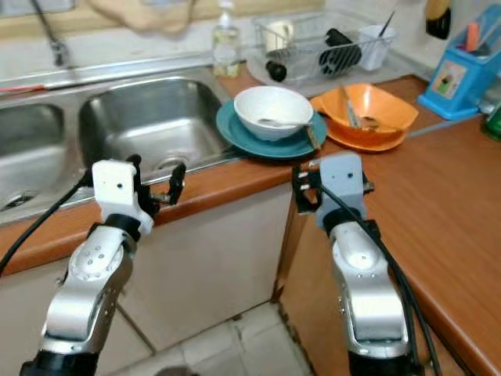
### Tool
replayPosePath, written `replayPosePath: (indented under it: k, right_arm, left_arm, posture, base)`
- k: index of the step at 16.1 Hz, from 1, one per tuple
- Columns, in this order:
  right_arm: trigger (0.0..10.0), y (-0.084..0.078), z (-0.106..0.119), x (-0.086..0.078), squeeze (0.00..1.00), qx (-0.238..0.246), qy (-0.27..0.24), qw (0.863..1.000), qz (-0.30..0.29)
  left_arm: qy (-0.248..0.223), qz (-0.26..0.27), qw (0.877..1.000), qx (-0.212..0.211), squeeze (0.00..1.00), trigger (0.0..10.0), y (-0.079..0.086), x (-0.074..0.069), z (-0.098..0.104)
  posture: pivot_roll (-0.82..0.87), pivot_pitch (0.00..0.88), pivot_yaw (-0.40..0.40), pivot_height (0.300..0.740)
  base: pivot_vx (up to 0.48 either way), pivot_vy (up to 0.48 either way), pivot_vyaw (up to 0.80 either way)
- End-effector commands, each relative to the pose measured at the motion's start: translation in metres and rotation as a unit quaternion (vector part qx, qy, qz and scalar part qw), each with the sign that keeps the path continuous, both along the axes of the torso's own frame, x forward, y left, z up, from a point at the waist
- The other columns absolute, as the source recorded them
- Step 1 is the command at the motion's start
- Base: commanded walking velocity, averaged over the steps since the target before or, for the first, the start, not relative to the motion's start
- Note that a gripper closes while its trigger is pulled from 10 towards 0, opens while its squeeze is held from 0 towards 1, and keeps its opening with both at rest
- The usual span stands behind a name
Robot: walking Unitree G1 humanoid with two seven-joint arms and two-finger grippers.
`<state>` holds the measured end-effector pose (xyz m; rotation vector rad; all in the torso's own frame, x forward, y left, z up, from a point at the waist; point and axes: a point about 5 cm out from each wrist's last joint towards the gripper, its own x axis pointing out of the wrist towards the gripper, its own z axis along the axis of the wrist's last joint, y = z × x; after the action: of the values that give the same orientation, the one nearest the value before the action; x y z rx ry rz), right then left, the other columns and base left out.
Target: Kitchen organization
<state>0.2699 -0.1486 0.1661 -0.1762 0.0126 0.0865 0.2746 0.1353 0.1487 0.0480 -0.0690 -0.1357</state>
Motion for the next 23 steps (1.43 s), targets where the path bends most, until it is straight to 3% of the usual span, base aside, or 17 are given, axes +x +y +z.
replayPosePath:
  k: [1, 8, 13, 15, 23]
  right_arm:
    - [10.0, 0.003, 0.01, 0.0, 1.0, 0.001, -0.027, 0.999, 0.017]
    - [10.0, 0.01, 0.037, -0.009, 1.0, 0.048, -0.121, 0.99, 0.056]
    - [10.0, 0.011, 0.033, -0.01, 1.0, 0.055, -0.103, 0.99, 0.076]
    - [10.0, 0.012, 0.031, -0.01, 1.0, 0.063, -0.089, 0.991, 0.083]
    - [10.0, 0.013, 0.029, -0.006, 1.0, 0.049, -0.074, 0.992, 0.087]
  left_arm:
    - [-0.013, 0.007, 1.0, 0.002, 0.0, 10.0, 0.002, 0.0, 0.005]
    - [-0.051, 0.02, 0.998, 0.005, 0.0, 10.0, 0.009, 0.003, 0.023]
    - [-0.049, -0.023, 0.998, 0.027, 0.0, 10.0, -0.001, -0.001, 0.027]
    - [-0.053, -0.011, 0.998, 0.01, 0.0, 10.0, 0.004, -0.001, 0.032]
    - [-0.049, -0.01, 0.999, 0.014, 0.0, 10.0, 0.003, 0.001, 0.031]
  posture:
    - [-0.03, 0.0, 0.022, 0.74]
    - [-0.02, 0.0, 0.017, 0.74]
    - [-0.01, 0.0, 0.023, 0.74]
    - [-0.01, 0.0, 0.022, 0.74]
    - [-0.02, 0.0, 0.02, 0.74]
  base:
    - [0.27, 0.0, 0.0]
    - [0.273, 0.0, 0.0]
    - [0.27, 0.0, 0.0]
    - [0.27, 0.0, 0.0]
    - [0.292, 0.0, 0.0]
